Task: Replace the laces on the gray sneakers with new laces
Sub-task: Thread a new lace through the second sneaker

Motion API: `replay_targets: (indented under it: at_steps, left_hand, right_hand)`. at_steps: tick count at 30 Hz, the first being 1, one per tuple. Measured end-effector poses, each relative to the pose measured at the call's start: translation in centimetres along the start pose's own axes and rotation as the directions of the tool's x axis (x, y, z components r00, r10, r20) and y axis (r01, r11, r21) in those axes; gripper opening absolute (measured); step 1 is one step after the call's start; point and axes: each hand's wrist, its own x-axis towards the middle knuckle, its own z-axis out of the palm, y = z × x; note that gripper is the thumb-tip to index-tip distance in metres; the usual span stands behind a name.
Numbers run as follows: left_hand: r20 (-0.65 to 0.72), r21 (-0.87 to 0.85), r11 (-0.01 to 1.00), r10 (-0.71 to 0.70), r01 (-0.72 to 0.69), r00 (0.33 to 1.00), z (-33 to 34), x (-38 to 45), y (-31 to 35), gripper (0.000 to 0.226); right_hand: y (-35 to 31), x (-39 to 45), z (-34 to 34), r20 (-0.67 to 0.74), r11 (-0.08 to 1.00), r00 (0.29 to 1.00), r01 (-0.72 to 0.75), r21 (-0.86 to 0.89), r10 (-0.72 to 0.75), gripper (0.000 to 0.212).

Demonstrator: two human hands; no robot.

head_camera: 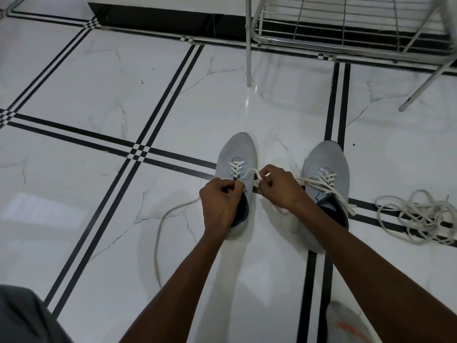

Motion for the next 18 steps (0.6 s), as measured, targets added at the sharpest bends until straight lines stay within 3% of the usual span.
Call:
replay_targets:
  at_steps: [4, 5, 7, 9, 10, 12, 15, 18]
  left_hand:
    - [-0.063, 0.087, 0.988, 0.134, -0.128, 0.989, -0.5, 1.1, 0.3, 0.006]
    - [-0.018, 0.129, 0.974, 0.191, -0.187, 0.981, -0.7, 1.9, 0.3, 0.015]
    - [0.234, 0.121, 0.94, 0.286, -0.319, 0.929, -0.6, 3.7, 0.7, 0.036]
    - [0.497, 0.035, 0.941, 0.277, -0.337, 0.823, -0.5, 4.5, 2.2, 0.034]
    - [0.541, 0.021, 0.95, 0.251, -0.311, 0.803, -0.4, 4.7, 2.5, 0.026]
    - [0.447, 0.029, 0.968, 0.21, -0.249, 0.869, -0.3, 5.1, 2.9, 0.014]
    - [0.193, -0.007, 0.999, 0.046, -0.045, 0.98, -1.0, 6.5, 1.4, 0.008]
    - [0.203, 0.004, 1.0, -0.009, 0.009, 0.979, -2.1, 7.5, 0.7, 0.046]
  right_hand:
    - [-0.1, -0.5, -1.9, -0.025, 0.994, 0.995, 0.097, 0.05, -0.096, 0.016]
    - [-0.2, -0.6, -2.5, -0.017, 0.987, 0.991, 0.132, 0.09, -0.131, 0.017]
    - [-0.9, -0.8, -3.9, -0.005, 0.97, 0.982, 0.185, 0.155, -0.187, 0.015]
    - [-1.7, -0.8, -5.0, -0.054, 0.958, 0.978, 0.207, 0.196, -0.2, 0.01]
    - [-2.1, -0.7, -5.4, -0.078, 0.955, 0.98, 0.196, 0.222, -0.183, 0.008]
    - [-2.4, -0.6, -6.7, -0.089, 0.942, 0.989, 0.143, 0.305, -0.121, 0.011]
    - [-1.5, -0.9, -8.4, -0.055, 0.934, 0.995, 0.095, 0.345, -0.08, 0.01]
    - [-1.0, -1.0, -9.0, 0.01, 0.94, 0.995, 0.094, 0.327, -0.103, 0.014]
